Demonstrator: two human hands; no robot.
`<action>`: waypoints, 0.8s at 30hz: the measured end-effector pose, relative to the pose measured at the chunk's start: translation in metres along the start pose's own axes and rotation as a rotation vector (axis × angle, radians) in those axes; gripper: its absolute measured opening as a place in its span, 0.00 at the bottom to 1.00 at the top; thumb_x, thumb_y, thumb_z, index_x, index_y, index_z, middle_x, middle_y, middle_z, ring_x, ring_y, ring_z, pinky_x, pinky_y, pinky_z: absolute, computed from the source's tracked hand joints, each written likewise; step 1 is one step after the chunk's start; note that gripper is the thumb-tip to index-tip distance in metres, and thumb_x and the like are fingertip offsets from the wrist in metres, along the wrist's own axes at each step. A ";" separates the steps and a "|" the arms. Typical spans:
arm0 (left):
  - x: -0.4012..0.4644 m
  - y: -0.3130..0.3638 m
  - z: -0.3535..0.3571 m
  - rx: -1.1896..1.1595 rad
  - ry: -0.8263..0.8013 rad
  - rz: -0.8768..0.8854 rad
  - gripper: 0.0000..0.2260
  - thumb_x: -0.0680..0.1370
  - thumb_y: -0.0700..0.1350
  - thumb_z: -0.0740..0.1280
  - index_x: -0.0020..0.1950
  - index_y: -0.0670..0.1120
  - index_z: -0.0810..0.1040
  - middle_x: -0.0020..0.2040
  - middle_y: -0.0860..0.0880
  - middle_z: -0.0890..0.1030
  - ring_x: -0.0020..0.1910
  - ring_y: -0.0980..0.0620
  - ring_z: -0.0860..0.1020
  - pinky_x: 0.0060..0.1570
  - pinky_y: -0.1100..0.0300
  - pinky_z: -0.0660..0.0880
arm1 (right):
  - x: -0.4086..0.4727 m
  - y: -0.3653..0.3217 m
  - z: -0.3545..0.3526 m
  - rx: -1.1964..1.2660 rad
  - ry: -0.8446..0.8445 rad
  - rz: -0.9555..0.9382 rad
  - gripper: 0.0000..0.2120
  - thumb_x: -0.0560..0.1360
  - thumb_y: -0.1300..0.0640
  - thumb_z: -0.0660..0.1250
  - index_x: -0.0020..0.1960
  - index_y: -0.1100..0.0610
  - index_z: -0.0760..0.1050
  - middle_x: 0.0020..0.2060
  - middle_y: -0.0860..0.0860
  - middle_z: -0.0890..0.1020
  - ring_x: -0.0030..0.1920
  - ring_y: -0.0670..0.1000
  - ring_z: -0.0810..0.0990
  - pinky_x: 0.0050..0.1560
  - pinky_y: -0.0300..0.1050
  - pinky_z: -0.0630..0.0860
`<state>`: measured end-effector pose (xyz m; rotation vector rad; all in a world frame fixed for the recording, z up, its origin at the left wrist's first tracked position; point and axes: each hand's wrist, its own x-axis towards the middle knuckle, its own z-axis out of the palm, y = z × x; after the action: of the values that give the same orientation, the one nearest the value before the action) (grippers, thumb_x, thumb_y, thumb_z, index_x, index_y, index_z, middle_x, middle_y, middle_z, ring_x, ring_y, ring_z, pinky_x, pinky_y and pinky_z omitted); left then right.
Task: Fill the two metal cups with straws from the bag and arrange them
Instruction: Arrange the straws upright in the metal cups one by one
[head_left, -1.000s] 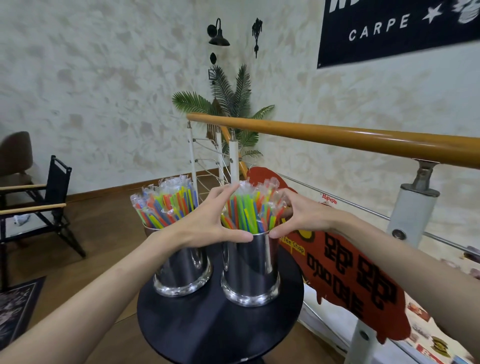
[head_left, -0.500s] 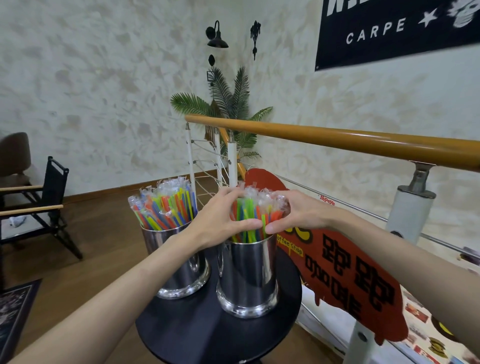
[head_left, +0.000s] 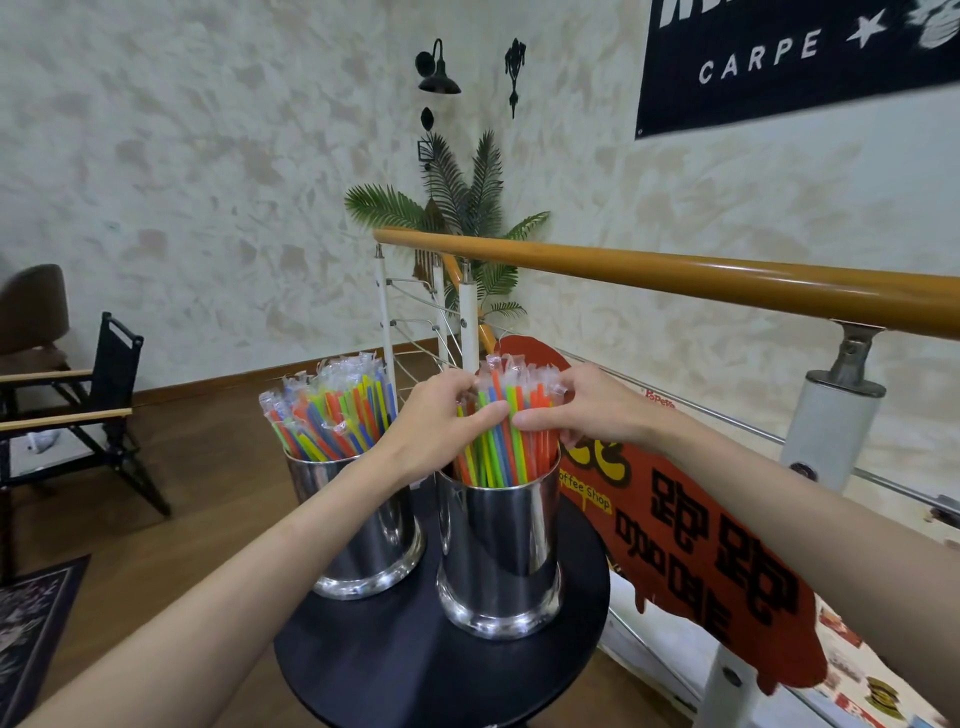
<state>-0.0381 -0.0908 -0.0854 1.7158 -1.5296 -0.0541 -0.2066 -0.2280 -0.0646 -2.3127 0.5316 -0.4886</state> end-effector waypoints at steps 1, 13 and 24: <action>0.000 -0.001 0.001 0.026 0.005 0.002 0.11 0.79 0.54 0.70 0.54 0.48 0.82 0.53 0.53 0.81 0.50 0.58 0.78 0.45 0.67 0.71 | 0.001 0.001 0.001 0.007 -0.001 0.010 0.14 0.75 0.48 0.76 0.45 0.60 0.81 0.41 0.56 0.86 0.31 0.43 0.80 0.34 0.36 0.77; -0.001 -0.004 0.004 0.095 -0.048 0.000 0.23 0.73 0.53 0.76 0.65 0.49 0.74 0.59 0.52 0.77 0.57 0.56 0.75 0.49 0.71 0.70 | 0.001 0.001 0.002 -0.023 -0.029 0.039 0.17 0.71 0.51 0.79 0.53 0.60 0.81 0.43 0.52 0.86 0.37 0.43 0.82 0.37 0.36 0.78; -0.010 -0.002 -0.001 0.143 0.007 0.180 0.40 0.73 0.59 0.74 0.80 0.56 0.59 0.74 0.54 0.64 0.69 0.63 0.64 0.68 0.63 0.63 | -0.001 0.000 0.006 0.053 0.087 0.022 0.36 0.65 0.53 0.84 0.66 0.53 0.69 0.47 0.51 0.84 0.45 0.48 0.84 0.52 0.51 0.81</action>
<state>-0.0380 -0.0822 -0.0904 1.6782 -1.7113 0.1574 -0.2050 -0.2243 -0.0685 -2.2405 0.5782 -0.5875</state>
